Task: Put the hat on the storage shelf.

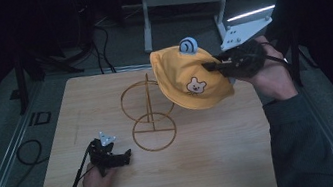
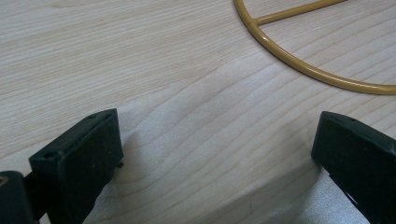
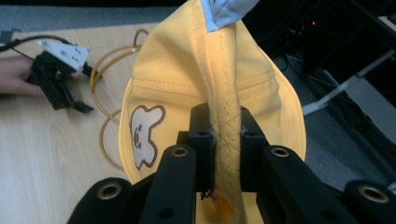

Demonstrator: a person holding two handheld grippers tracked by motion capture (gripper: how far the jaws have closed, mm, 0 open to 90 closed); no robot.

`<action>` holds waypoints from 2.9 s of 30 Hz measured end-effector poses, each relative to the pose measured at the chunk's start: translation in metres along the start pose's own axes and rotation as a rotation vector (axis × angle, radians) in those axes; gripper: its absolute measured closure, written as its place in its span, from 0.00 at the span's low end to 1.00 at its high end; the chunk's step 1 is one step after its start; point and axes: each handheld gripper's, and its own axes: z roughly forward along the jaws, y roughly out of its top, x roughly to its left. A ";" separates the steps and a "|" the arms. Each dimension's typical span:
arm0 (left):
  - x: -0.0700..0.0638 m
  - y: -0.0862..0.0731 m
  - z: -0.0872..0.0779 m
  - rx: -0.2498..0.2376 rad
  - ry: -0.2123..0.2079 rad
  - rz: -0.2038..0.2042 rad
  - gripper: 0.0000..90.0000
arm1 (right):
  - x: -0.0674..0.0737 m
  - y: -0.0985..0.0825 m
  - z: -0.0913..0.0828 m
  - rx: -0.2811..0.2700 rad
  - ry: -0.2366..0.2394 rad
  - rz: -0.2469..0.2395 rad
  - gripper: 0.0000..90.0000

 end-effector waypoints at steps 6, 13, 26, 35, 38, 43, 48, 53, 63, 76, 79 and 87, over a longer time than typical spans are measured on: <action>0.000 0.000 0.000 0.000 0.000 0.000 0.02 | 0.005 0.008 0.005 -0.016 0.013 -0.009 0.90; 0.000 0.000 0.000 -0.001 0.000 -0.001 0.02 | 0.008 0.018 0.011 -0.023 0.027 -0.027 0.90; 0.000 0.000 0.000 -0.001 0.000 0.001 0.02 | 0.017 0.034 0.027 -0.008 0.061 -0.060 0.90; 0.000 0.000 0.000 -0.002 0.001 0.001 0.02 | 0.025 0.045 0.048 0.022 0.098 -0.081 0.89; 0.000 0.000 0.000 0.000 0.001 0.002 0.02 | 0.029 0.052 0.058 0.030 0.115 -0.092 0.89; 0.000 0.000 0.000 -0.002 0.001 0.002 0.02 | 0.032 0.057 0.068 0.041 0.130 -0.096 0.89; 0.000 0.000 0.000 0.001 0.001 0.005 0.02 | 0.034 0.063 0.083 0.052 0.142 -0.090 0.88; 0.000 0.000 0.000 0.000 0.000 0.004 0.02 | 0.035 0.065 0.092 0.071 0.146 -0.088 0.88; 0.000 0.000 0.000 0.001 -0.002 0.003 0.02 | 0.038 0.072 0.112 0.089 0.166 -0.074 0.86; 0.000 0.000 0.000 0.000 -0.002 0.003 0.02 | 0.037 0.075 0.139 0.084 0.170 -0.012 0.84; 0.000 0.000 0.000 0.000 -0.002 0.003 0.02 | 0.037 0.076 0.142 0.086 0.170 -0.006 0.84; 0.000 0.000 0.000 0.002 -0.002 0.004 0.02 | 0.040 0.074 0.157 0.101 0.179 0.010 0.84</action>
